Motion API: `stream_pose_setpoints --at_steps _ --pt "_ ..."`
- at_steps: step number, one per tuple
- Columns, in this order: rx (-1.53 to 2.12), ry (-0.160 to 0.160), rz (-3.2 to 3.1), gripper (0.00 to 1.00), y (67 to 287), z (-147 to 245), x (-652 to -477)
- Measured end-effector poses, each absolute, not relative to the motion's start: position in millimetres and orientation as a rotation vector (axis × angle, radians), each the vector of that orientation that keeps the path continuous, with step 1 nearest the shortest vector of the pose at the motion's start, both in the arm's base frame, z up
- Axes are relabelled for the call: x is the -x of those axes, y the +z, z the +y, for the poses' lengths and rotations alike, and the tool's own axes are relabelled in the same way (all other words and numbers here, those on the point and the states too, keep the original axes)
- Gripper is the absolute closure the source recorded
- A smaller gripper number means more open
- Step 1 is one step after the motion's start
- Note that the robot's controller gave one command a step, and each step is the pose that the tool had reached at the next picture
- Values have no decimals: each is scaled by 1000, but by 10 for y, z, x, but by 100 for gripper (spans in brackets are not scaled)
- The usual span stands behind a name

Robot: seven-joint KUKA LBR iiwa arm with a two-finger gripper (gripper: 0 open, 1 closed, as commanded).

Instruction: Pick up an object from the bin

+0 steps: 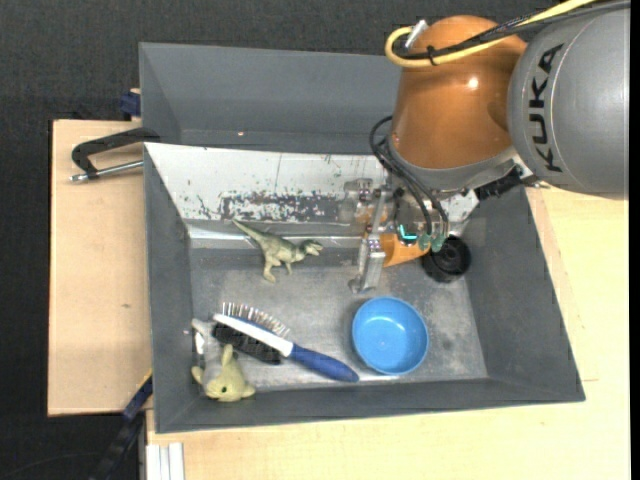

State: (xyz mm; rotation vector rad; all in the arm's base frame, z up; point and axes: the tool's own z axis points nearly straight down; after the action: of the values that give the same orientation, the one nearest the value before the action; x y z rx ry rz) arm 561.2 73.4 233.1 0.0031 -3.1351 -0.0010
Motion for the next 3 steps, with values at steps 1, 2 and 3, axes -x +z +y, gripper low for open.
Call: stream_pose_setpoints --at_steps 1,2,3 --pt "-54 0 -3134 0 1907 684 -5036" --pt "-493 -4 -3098 0 1061 1559 -5054" --pt "-239 -2 -3129 0 697 1575 -4961"
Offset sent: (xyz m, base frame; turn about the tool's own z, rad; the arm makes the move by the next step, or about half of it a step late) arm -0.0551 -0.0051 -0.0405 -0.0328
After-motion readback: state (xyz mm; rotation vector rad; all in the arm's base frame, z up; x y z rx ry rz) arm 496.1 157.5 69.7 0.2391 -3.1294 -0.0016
